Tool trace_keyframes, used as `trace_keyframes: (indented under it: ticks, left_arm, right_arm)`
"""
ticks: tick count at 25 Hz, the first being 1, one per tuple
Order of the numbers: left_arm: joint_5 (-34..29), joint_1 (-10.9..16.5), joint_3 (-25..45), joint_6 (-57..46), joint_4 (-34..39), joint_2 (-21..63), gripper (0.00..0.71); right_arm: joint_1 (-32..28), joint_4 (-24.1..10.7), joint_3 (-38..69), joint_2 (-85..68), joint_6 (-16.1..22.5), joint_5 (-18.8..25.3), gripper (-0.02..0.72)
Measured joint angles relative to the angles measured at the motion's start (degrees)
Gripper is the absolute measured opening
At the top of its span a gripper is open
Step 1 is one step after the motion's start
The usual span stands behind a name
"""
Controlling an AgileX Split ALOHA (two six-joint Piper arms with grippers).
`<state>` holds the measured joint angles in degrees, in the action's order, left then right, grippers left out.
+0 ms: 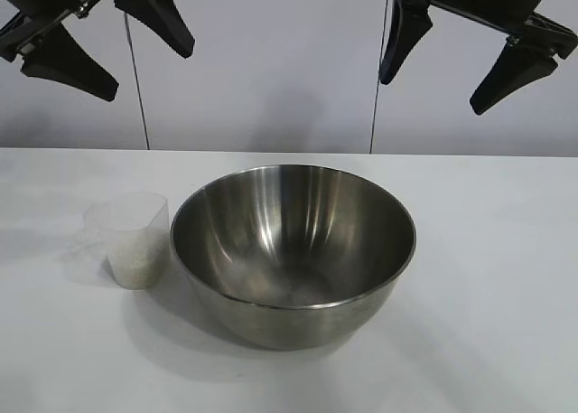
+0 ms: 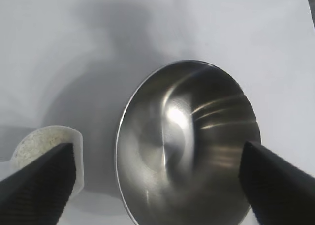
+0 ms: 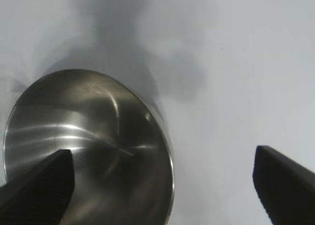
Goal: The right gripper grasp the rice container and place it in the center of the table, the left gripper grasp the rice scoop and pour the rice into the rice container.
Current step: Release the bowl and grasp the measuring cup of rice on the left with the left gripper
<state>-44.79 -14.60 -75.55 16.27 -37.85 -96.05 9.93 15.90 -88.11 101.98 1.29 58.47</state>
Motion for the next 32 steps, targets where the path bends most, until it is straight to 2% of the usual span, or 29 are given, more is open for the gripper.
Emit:
trace_keyframes:
  ticks: [4,7,11,16,21,24,27,32]
  left_arm:
    - [1.11,0.00,-0.97,1.05,0.00,0.00,0.650]
    - [7.49,0.00,-0.93,3.97,1.22,1.77,0.650]
    - [24.04,0.00,2.89,6.30,11.20,7.82,0.650]
    - [46.00,-0.32,16.56,9.51,25.23,13.92,0.650]
    - [73.97,-0.37,36.19,9.63,27.69,14.14,0.649]
    - [90.77,-0.37,44.46,9.63,27.89,12.80,0.649]
    - [100.05,-0.37,49.89,7.05,28.17,11.45,0.649]
    - [108.82,-0.37,56.23,-1.56,28.31,6.02,0.649]
  right_arm:
    - [0.00,0.00,0.00,0.00,-0.05,0.00,0.684]
    - [0.00,0.00,0.00,0.00,-0.44,0.10,0.683]
    - [0.00,0.00,0.00,0.00,-0.51,0.33,0.683]
    - [0.00,0.00,0.00,0.00,-0.64,0.28,0.683]
    - [0.00,0.00,0.00,0.00,-0.64,0.28,0.683]
    - [0.00,0.00,0.00,0.00,-0.64,0.15,0.683]
    - [0.00,-0.11,0.00,0.00,-0.64,0.14,0.683]
    - [0.00,-0.35,0.00,0.00,-0.64,0.14,0.683]
